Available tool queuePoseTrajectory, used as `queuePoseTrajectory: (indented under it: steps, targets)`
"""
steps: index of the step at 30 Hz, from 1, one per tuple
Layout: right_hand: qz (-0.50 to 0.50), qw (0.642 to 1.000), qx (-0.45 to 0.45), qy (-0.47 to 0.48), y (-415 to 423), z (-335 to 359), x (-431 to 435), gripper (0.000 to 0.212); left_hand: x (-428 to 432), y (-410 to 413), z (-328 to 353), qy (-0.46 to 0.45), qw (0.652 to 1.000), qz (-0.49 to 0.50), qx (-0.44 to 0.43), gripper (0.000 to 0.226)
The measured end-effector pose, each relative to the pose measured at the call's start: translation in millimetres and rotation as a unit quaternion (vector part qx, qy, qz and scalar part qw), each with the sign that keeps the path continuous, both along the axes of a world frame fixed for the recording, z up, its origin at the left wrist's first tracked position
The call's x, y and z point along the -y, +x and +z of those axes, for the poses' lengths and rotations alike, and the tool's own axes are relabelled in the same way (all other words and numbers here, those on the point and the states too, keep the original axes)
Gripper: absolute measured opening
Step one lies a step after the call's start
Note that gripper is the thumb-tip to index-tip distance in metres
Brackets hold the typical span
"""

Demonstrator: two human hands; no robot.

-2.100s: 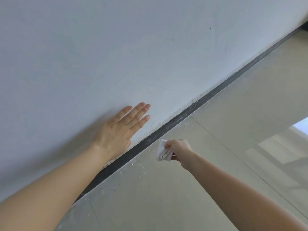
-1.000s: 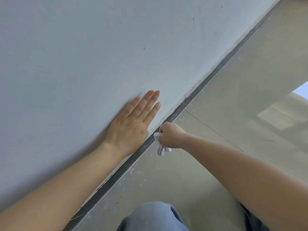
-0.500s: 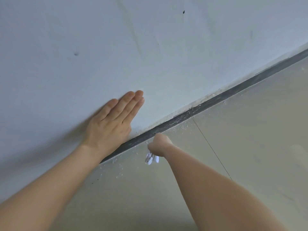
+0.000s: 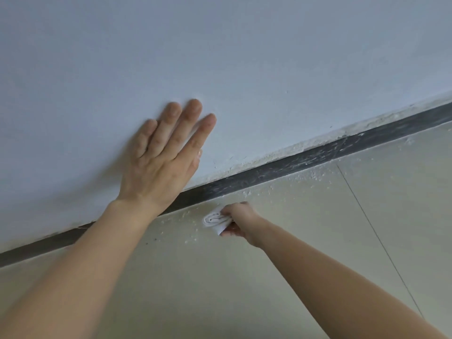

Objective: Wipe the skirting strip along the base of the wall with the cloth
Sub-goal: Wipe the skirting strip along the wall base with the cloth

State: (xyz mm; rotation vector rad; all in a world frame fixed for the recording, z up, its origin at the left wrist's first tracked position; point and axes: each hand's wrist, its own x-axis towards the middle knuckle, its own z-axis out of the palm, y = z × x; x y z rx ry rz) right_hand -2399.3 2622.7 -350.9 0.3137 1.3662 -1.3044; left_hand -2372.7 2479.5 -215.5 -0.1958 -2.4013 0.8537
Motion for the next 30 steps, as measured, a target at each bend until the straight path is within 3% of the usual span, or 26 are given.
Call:
queuePoseTrajectory:
  steps: [3,7,10,15,20,24,26,30]
  targets:
    - [-0.049,0.995,0.081,-0.029,6.1,0.4,10.6,0.024,3.8,-4.5,-4.2,-0.011,1.0,-0.011,-0.022,0.073]
    - [-0.09,0.989,0.104,-0.054,15.9,-8.7,43.0,0.031,7.4,-6.1,-9.4,-0.021,0.999,-0.025,-0.038,0.071]
    - [-0.146,0.982,0.091,-0.083,16.6,-8.8,61.3,0.01,4.8,-7.9,-9.6,0.002,0.999,-0.022,-0.038,0.075]
    - [-0.226,0.966,0.098,-0.083,2.0,-0.8,56.2,0.016,1.7,-8.1,-16.8,0.019,0.999,-0.012,-0.047,0.073]
    - [-0.366,0.922,0.108,-0.064,-24.8,-8.6,19.1,0.025,5.3,-8.2,-14.1,-0.007,0.999,0.001,-0.049,0.073]
    - [-0.51,0.848,0.12,-0.079,-24.1,1.2,-12.4,0.024,4.2,-7.1,-13.2,0.001,0.999,0.006,-0.039,0.076]
    - [-0.476,0.868,0.12,-0.072,-14.3,11.2,-12.0,0.021,4.4,-7.5,-14.2,0.005,0.999,0.007,-0.041,0.076]
    - [-0.268,0.949,0.154,-0.057,26.1,14.8,30.4,0.015,3.1,-5.7,-11.8,0.009,0.999,0.016,-0.027,0.078]
